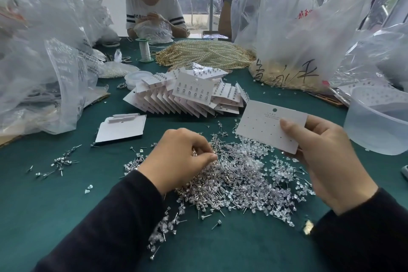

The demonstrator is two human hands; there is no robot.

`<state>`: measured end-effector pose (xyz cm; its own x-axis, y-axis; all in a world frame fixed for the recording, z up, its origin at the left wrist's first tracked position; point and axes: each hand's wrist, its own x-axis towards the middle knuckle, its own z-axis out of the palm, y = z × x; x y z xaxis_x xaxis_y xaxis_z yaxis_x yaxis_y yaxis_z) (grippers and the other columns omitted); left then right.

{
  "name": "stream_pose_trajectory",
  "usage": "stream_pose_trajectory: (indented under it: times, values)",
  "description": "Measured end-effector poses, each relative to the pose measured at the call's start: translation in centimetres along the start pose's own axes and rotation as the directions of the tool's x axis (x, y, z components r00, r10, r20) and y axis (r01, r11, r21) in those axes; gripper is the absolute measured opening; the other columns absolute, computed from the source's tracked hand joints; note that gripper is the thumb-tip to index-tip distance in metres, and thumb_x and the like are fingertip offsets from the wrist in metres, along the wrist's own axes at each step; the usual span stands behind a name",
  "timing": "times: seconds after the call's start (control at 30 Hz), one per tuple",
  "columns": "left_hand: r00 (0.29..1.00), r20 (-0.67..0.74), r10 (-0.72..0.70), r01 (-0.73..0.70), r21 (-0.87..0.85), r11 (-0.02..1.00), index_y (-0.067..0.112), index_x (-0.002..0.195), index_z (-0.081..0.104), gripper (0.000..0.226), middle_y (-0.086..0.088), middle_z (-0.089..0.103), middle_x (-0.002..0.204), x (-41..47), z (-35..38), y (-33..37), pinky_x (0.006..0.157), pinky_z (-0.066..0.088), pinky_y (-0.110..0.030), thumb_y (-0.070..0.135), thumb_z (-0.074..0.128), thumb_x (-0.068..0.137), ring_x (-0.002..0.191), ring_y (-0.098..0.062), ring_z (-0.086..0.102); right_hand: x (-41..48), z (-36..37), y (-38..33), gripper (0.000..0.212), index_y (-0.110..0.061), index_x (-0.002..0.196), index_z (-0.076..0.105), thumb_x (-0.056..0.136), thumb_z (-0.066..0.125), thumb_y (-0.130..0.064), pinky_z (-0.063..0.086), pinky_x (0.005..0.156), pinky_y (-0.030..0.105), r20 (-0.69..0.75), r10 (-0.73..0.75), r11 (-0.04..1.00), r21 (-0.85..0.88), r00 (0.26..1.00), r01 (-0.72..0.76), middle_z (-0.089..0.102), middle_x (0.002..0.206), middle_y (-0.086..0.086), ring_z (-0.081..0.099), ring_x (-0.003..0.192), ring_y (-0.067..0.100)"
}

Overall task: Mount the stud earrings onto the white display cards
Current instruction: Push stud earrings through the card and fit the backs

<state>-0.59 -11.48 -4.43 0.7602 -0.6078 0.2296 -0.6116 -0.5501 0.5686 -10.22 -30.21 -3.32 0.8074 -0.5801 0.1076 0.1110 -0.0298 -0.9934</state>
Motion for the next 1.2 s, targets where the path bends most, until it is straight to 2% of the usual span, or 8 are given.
stream_pose_trajectory:
  times: [0.13, 0.27, 0.4, 0.57, 0.7, 0.8, 0.9, 1.2]
  values:
    - [0.998, -0.028, -0.06, 0.055, -0.167, 0.984, 0.017, 0.074, 0.074, 0.007, 0.013, 0.059, 0.051, 0.1, -0.6, -0.1, 0.043, 0.033, -0.004, 0.023, 0.071, 0.077, 0.041, 0.005, 0.048, -0.1, 0.0, -0.2, 0.008, -0.018, 0.083, 0.067, 0.086, 0.06, -0.015, 0.048, 0.063, 0.028, 0.001, 0.015, 1.0, 0.006, 1.0, -0.015, 0.073, 0.074, -0.008, 0.063, 0.062, 0.004]
    - [0.994, -0.051, -0.101, 0.084, -0.265, 0.961, 0.019, 0.074, 0.075, 0.003, 0.006, 0.066, 0.055, 0.1, -1.1, -0.2, 0.048, 0.041, -0.01, 0.022, 0.074, 0.073, 0.046, 0.003, 0.052, -0.2, 0.1, -0.3, 0.007, -0.017, 0.084, 0.067, 0.086, 0.06, -0.016, 0.048, 0.063, 0.027, 0.006, 0.027, 1.0, 0.003, 1.0, -0.027, 0.073, 0.075, -0.007, 0.062, 0.063, 0.005]
    - [0.99, -0.043, -0.132, 0.111, -0.33, 0.937, 0.016, 0.066, 0.074, 0.017, -0.002, 0.069, 0.057, 0.1, -1.3, -0.1, 0.052, 0.049, -0.022, 0.033, 0.077, 0.065, 0.049, -0.005, 0.056, -0.3, 0.1, -0.3, 0.007, -0.016, 0.085, 0.067, 0.086, 0.06, -0.016, 0.048, 0.058, 0.023, 0.001, 0.041, 0.999, 0.007, 0.999, -0.041, 0.073, 0.076, -0.005, 0.062, 0.064, 0.006]
    - [0.99, -0.118, -0.075, 0.046, -0.233, 0.971, 0.014, 0.057, 0.066, 0.029, 0.009, 0.052, 0.041, 0.1, -0.9, 0.2, 0.041, 0.03, -0.006, 0.04, 0.071, 0.07, 0.036, 0.0, 0.042, -0.3, 0.3, -0.4, 0.008, -0.016, 0.084, 0.068, 0.086, 0.06, -0.015, 0.048, 0.059, 0.022, 0.009, 0.056, 0.998, 0.02, 0.998, -0.056, 0.073, 0.076, -0.006, 0.063, 0.064, 0.005]
    - [0.969, -0.246, 0.03, -0.1, -0.276, 0.956, 0.014, 0.069, 0.067, 0.016, 0.012, 0.055, 0.05, -0.1, -0.6, 1.0, 0.044, 0.033, -0.006, 0.029, 0.068, 0.076, 0.043, 0.0, 0.047, -0.6, 0.5, -0.3, 0.007, -0.014, 0.086, 0.068, 0.083, 0.062, -0.015, 0.051, 0.061, 0.025, 0.079, 0.124, 0.991, 0.049, 0.989, -0.128, 0.073, 0.079, -0.002, 0.064, 0.067, 0.008]
    - [0.903, -0.417, 0.103, -0.23, -0.267, 0.936, 0.012, 0.074, 0.07, 0.022, 0.006, 0.063, 0.058, -0.3, -0.4, 1.7, 0.047, 0.039, -0.009, 0.033, 0.065, 0.076, 0.052, -0.005, 0.055, -1.1, 0.9, -0.3, 0.019, -0.01, 0.087, 0.069, 0.07, 0.066, -0.02, 0.052, 0.053, 0.02, 0.171, 0.169, 0.978, 0.095, 0.971, -0.187, 0.074, 0.081, 0.002, 0.064, 0.064, 0.01]
    - [0.825, -0.532, 0.191, -0.281, -0.092, 0.955, 0.008, 0.072, 0.07, 0.02, 0.002, 0.064, 0.06, -0.4, -0.3, 2.0, 0.051, 0.041, -0.01, 0.026, 0.067, 0.077, 0.06, -0.009, 0.056, -1.6, 1.3, -0.4, 0.026, -0.008, 0.087, 0.07, 0.065, 0.065, -0.021, 0.051, 0.049, 0.019, 0.251, 0.188, 0.961, 0.153, 0.95, -0.231, 0.074, 0.082, 0.005, 0.065, 0.061, 0.009]
    - [0.813, -0.505, 0.291, -0.29, 0.083, 0.954, 0.004, 0.067, 0.068, 0.017, -0.002, 0.062, 0.056, -0.4, -0.2, 2.0, 0.051, 0.039, -0.013, 0.018, 0.068, 0.077, 0.048, -0.008, 0.049, -2.0, 1.5, -0.6, 0.027, -0.002, 0.09, 0.069, 0.067, 0.065, -0.016, 0.049, 0.049, 0.018, 0.309, 0.194, 0.946, 0.192, 0.931, -0.261, 0.073, 0.082, 0.009, 0.065, 0.061, 0.01]
